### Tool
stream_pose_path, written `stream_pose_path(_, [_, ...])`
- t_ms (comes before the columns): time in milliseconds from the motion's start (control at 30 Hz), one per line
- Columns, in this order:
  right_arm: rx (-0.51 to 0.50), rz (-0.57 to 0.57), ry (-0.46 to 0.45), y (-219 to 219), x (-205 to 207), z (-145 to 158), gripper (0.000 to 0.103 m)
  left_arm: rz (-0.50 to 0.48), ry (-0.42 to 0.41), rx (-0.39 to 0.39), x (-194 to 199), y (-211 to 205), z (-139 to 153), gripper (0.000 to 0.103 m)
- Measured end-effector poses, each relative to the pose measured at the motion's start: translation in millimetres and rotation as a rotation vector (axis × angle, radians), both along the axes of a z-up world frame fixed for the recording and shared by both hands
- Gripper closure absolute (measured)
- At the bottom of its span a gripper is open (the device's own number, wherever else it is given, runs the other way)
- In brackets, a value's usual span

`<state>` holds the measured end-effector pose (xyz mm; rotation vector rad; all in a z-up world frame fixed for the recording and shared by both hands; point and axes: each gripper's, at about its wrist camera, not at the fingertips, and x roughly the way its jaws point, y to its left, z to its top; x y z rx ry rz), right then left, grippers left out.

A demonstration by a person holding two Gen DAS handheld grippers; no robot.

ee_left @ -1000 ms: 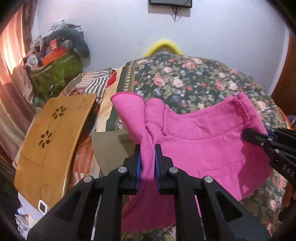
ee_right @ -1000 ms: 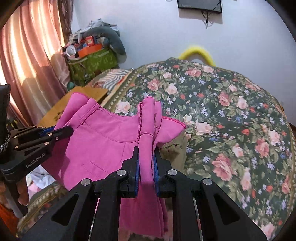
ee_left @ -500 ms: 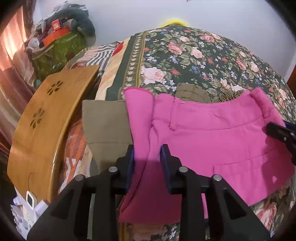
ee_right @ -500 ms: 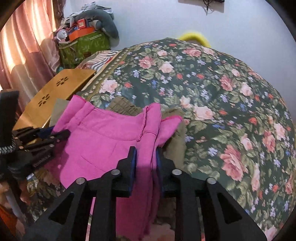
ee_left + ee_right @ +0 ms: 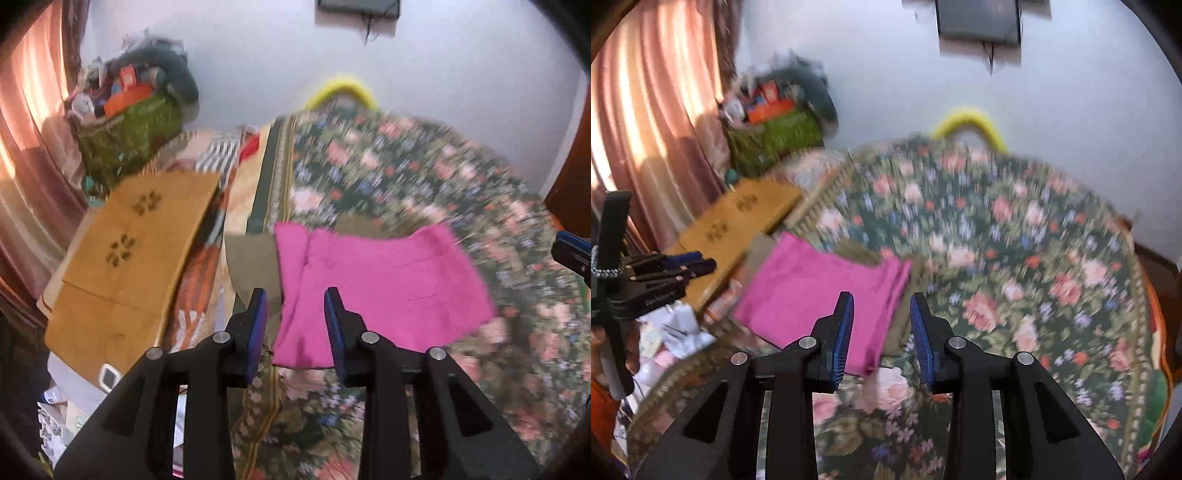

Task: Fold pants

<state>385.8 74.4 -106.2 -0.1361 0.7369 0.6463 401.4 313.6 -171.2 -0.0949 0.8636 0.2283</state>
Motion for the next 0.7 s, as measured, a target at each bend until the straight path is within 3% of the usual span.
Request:
stream_pose_path(167, [0.143, 0.043, -0.112, -22, -54, 66, 0.075, -0.071, -0.172, -0.038, -59, -33, 82, 0.072])
stream_pose_path(400, [0.284, 0.099, -0.319, -55, -152, 141, 0.075, -0.129, -0.414, 0.036, -167, -91, 178, 0.072])
stream_pose_path(600, [0.337, 0.096, -0.460, -84, -224, 160, 0.075, -0.136, -0.557, 0.100, -257, -135, 209, 0.072])
stream_pose_path(700, [0.350, 0.090, -0.470, -95, -246, 156, 0.075, -0.101, -0.608, 0.123, -296, -151, 212, 0.072])
